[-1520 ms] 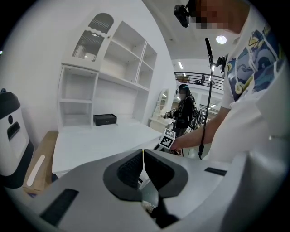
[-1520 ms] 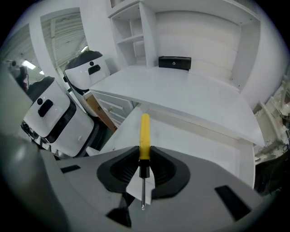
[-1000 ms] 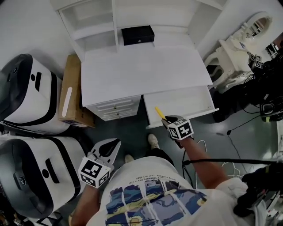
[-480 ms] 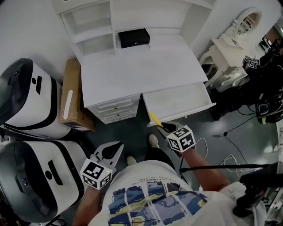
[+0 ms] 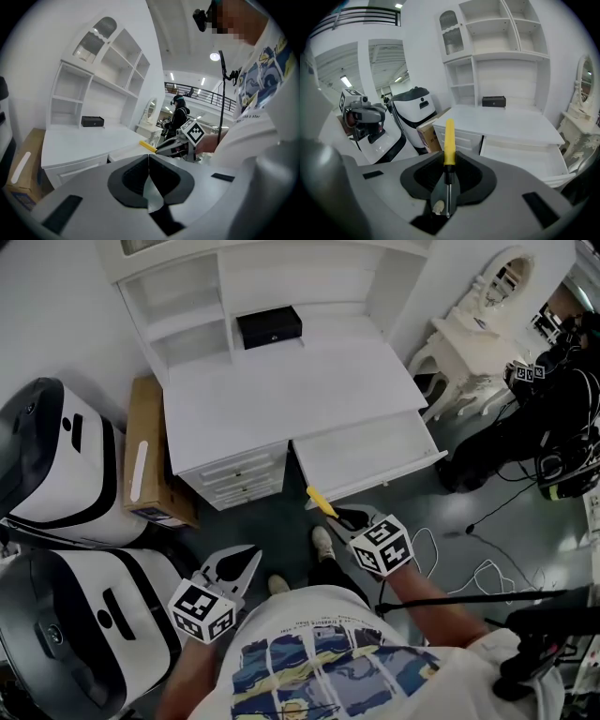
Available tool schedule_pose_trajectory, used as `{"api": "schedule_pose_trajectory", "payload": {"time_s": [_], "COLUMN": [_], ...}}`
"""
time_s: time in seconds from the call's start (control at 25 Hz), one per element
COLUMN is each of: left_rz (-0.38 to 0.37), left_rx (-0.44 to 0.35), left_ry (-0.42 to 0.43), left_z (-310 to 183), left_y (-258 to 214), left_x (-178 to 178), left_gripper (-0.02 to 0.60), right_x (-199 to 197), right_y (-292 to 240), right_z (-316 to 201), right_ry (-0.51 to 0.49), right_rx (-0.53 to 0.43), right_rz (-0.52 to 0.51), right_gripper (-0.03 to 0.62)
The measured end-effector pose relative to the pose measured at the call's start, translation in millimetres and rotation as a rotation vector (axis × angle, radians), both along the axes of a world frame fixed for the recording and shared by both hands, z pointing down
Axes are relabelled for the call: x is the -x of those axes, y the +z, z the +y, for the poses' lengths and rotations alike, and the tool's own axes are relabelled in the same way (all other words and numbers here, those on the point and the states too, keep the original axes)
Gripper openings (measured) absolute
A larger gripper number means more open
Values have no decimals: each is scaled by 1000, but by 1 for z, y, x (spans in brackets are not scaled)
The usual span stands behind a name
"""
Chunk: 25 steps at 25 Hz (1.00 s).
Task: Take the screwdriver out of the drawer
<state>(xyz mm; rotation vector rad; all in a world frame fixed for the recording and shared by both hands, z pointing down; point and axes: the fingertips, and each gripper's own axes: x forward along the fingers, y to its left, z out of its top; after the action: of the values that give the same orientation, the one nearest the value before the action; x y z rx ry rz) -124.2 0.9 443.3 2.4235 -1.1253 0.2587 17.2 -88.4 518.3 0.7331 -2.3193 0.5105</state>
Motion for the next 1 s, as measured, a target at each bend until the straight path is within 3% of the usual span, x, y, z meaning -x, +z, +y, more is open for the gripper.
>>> {"api": "schedule_pose_trajectory", "payload": {"time_s": [1.0], "left_rz": [-10], "left_rx": [-1], "left_ry": [22], "left_z": [20], "left_y": [6], "left_x": [-13], "left_gripper": [14], "right_x": [-1], "right_y": [-16], "right_z": [34], "right_ry": [-20], "right_rx": [-35], "right_rz": [-42], "right_gripper": [94]}}
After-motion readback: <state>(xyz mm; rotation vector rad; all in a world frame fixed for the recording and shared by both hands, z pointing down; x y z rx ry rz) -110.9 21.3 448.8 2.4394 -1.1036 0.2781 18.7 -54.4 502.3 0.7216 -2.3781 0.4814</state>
